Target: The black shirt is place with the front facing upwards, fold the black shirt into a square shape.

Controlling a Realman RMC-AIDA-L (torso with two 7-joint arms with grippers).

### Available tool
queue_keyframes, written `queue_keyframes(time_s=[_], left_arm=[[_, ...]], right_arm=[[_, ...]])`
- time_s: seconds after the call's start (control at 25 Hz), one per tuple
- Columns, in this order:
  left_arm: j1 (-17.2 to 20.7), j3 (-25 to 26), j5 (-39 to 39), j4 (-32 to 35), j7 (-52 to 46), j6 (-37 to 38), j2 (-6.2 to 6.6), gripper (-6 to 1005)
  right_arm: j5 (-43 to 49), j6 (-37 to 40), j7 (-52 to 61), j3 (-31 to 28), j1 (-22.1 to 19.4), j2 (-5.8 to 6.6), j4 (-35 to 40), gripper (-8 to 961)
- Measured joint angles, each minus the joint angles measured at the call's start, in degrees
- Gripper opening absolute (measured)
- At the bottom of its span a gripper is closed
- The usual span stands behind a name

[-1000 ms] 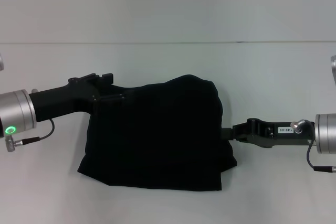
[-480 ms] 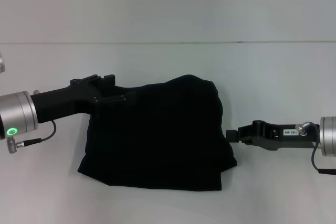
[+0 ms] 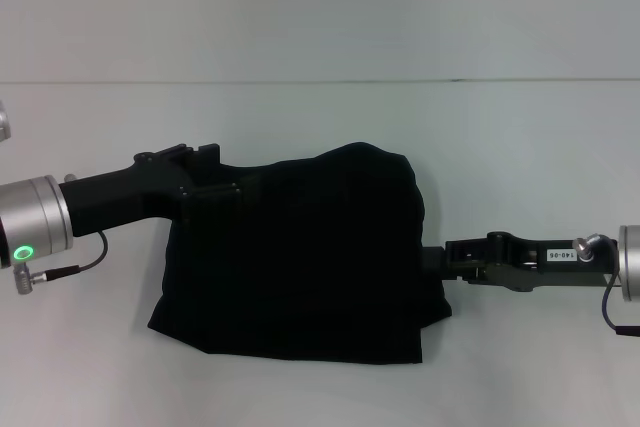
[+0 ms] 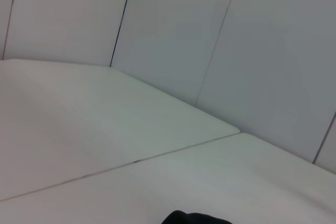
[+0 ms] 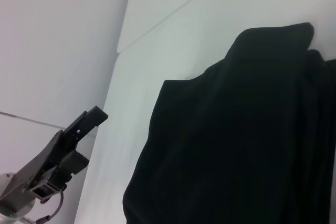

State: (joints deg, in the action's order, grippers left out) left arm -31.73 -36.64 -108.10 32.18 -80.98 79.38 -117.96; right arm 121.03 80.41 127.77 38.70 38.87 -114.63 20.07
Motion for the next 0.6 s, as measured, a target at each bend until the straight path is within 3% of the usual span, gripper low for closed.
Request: queue_keyframes(time_s=[0.2, 0.6], left_arm=[[-0.1, 0.0, 0.0, 0.0, 0.0, -0.1, -0.04, 919], [-0.3, -0.2, 0.0, 0.0, 0.3, -0.4, -0.07, 920]], right_arm=[[0.0, -0.1, 1.1, 0.3, 0.0, 0.05, -0.2, 494], [0.0, -1.0, 3.5, 0.4, 0.9, -1.03, -0.5, 484]])
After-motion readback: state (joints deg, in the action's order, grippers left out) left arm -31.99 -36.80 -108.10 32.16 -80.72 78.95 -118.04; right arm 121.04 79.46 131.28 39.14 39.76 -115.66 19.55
